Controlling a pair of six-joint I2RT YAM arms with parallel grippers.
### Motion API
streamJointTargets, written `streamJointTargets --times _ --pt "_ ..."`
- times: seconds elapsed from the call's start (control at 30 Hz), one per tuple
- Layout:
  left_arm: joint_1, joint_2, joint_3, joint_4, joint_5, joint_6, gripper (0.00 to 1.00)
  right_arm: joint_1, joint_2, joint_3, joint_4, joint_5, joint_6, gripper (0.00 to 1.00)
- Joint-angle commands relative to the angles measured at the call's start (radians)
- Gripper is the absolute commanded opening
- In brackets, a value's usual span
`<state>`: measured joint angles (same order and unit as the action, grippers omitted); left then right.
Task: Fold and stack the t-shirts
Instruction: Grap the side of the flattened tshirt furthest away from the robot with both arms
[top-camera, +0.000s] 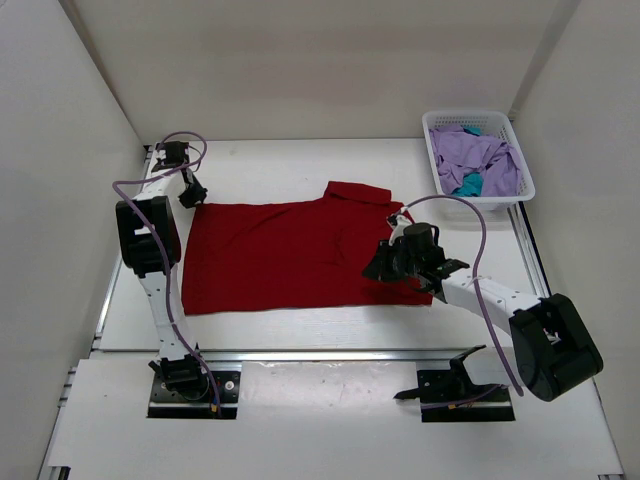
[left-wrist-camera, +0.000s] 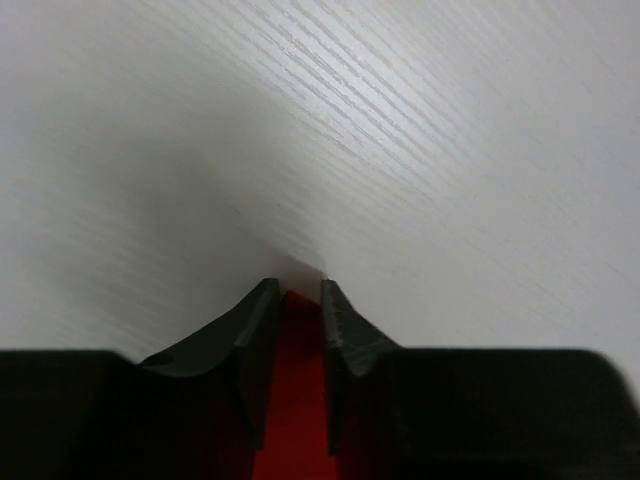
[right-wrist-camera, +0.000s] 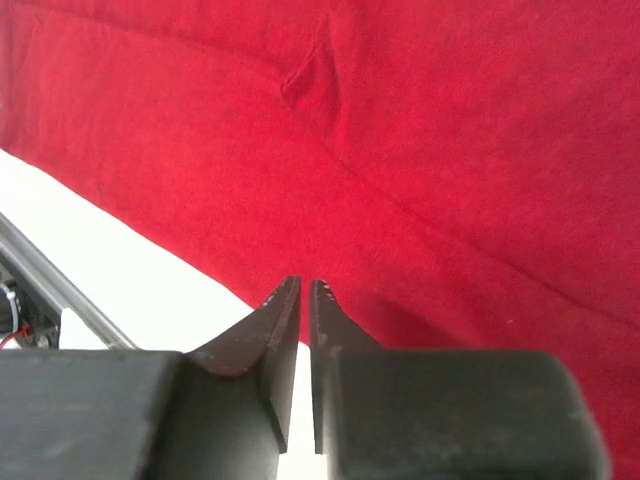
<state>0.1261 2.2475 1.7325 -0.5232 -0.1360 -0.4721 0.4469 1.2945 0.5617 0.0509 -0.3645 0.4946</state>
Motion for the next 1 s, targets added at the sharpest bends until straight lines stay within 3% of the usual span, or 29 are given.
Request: streamJointTargets --times 0.0,0.2,0.33,0.57,0.97 --pt "0.006 -0.017 -0.014 -0.014 -0.001 0.009 0.3 -0.022 -0.014 0.062 0.036 0.025 -0.001 0.09" --pt "0.003 -0.052 -0.047 0.015 0.033 -0.005 0.1 -0.144 0.115 0.196 0.076 0.09 0.01 0.27" --pt "0.003 -0.092 -0.076 0.029 0.018 -0.02 0.0 -0.226 0.267 0.346 0.095 0.185 0.022 0.32" --pt "-0.008 -0.206 -0.186 0.124 0.039 -0.04 0.0 -0.286 0.51 0.585 0.086 0.225 0.05 0.34" --pt "-0.013 -0.204 -0.215 0.147 0.065 -0.049 0.0 -0.309 0.695 0.799 -0.078 0.275 0.079 0.34"
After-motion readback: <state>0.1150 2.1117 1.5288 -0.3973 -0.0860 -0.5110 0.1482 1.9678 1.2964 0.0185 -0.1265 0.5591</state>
